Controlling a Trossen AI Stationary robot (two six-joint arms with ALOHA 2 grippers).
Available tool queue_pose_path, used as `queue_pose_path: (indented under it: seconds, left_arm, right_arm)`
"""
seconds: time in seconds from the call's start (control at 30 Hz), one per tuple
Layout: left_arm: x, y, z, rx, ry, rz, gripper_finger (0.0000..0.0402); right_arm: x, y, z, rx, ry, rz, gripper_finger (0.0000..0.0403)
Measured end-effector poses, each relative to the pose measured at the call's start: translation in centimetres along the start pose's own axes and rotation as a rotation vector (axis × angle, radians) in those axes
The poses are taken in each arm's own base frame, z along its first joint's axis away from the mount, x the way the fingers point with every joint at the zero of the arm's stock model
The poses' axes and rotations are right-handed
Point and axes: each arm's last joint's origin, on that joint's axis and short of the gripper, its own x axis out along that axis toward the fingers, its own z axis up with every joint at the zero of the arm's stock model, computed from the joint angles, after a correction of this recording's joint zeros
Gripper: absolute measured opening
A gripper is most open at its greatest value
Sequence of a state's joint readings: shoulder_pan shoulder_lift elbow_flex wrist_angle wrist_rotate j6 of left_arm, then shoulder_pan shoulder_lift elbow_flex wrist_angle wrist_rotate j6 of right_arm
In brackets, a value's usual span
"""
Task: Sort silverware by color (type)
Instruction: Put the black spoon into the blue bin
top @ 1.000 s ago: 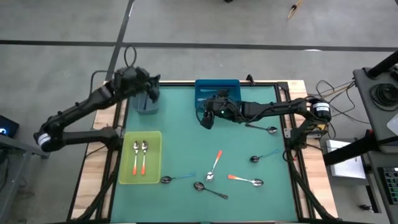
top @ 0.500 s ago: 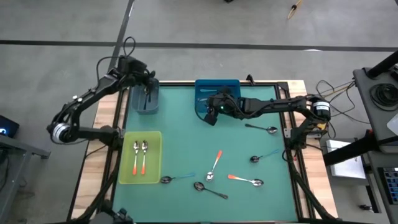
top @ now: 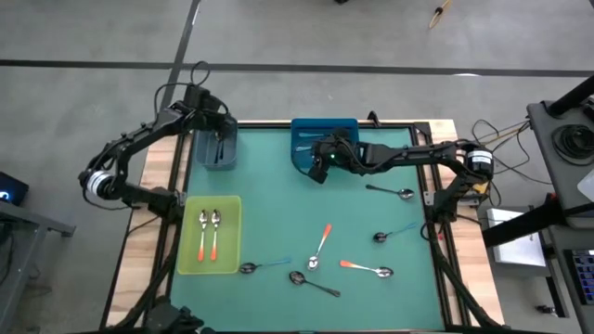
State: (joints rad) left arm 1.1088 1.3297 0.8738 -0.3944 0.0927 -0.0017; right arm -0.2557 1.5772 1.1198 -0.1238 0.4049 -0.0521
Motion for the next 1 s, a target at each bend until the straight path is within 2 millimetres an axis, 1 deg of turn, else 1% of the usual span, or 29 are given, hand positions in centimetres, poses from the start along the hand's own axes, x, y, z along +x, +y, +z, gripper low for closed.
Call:
queue_pose_path:
  seconds: [0.1, 0.27, 0.67, 0.8, 1.0]
  left_arm:
    - [0.3, 0.1, -0.3, -0.004, 0.035, 0.032, 0.0000]
    - [0.7, 0.2, -0.5, -0.017, 0.054, 0.034, 0.0000]
    - [2.4, 0.3, -1.1, -0.046, 0.127, 0.036, 0.0000]
    - [2.5, 0.4, -1.2, -0.052, 0.131, 0.039, 0.0002]
    - [2.5, 0.5, -1.3, -0.050, 0.132, 0.088, 0.0011]
  right_arm:
    - [0.0, -0.1, 0.0, -0.001, 0.000, -0.002, 0.0171]
    - [0.0, 0.0, 0.0, -0.010, -0.001, 0.000, 0.0171]
    - [0.0, 0.0, 0.0, -0.010, -0.001, 0.000, 0.0171]
    - [0.0, 0.0, 0.0, -0.010, -0.001, 0.000, 0.0171]
    - [0.0, 0.0, 0.0, -0.010, -0.001, 0.000, 0.0171]
